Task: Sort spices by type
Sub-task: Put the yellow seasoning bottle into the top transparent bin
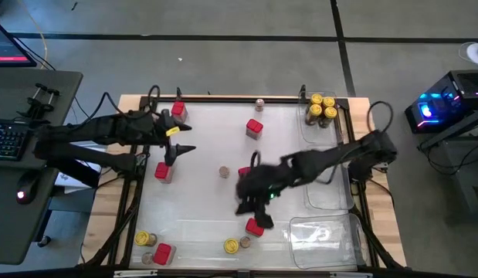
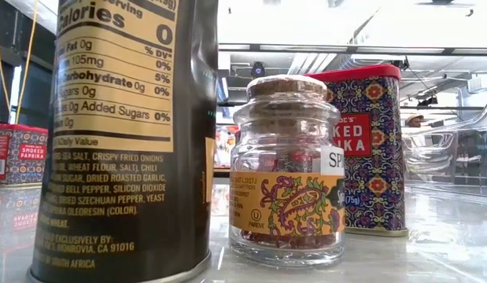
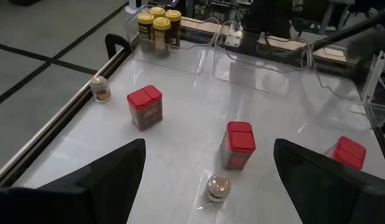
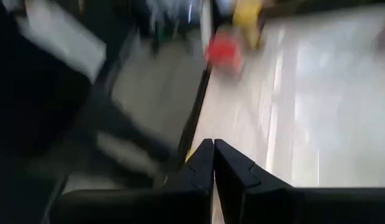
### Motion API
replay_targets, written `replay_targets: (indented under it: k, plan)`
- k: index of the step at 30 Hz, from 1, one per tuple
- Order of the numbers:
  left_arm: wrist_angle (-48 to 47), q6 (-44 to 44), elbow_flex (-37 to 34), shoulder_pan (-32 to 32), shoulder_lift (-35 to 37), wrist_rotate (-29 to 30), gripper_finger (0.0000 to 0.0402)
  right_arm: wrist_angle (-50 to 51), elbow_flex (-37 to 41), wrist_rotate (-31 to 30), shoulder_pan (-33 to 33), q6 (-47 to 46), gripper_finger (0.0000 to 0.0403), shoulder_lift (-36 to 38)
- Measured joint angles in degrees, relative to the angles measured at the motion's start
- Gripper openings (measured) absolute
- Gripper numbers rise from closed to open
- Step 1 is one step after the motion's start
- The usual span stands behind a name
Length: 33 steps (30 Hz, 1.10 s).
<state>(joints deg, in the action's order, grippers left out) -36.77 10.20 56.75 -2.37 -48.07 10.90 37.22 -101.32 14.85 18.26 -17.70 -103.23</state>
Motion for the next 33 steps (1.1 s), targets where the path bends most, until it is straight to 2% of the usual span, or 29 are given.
replay_targets:
  k: [4, 8, 16, 27, 33]
  plan:
    - [-0.14, 2.83, 0.00, -0.35, 0.00, 0.03, 0.0341, 7.98, -6.59, 6.06, 0.87, 8.70, 0.0002, -6.67]
    - [-0.14, 3.19, 0.00, -0.18, 0.00, 0.01, 0.0341, 8.90, -10.61, 8.89, 1.74, 18.09, 0.0001, -12.39]
    - [2.30, 3.87, 0.00, -0.18, 0.00, -0.01, 0.0341, 8.08, -12.77, 9.32, 3.83, 34.77, 0.0001, -19.40]
    - [3.71, 6.20, 0.00, -0.18, -1.73, 0.19, 0.0341, 1.72, -12.78, 9.04, 5.60, 39.65, 0.0000, -22.48]
    - [3.68, 6.20, 0.00, -0.18, -3.84, 0.19, 0.0341, 1.01, -12.25, 6.33, 5.43, 41.32, 0.0000, -22.53]
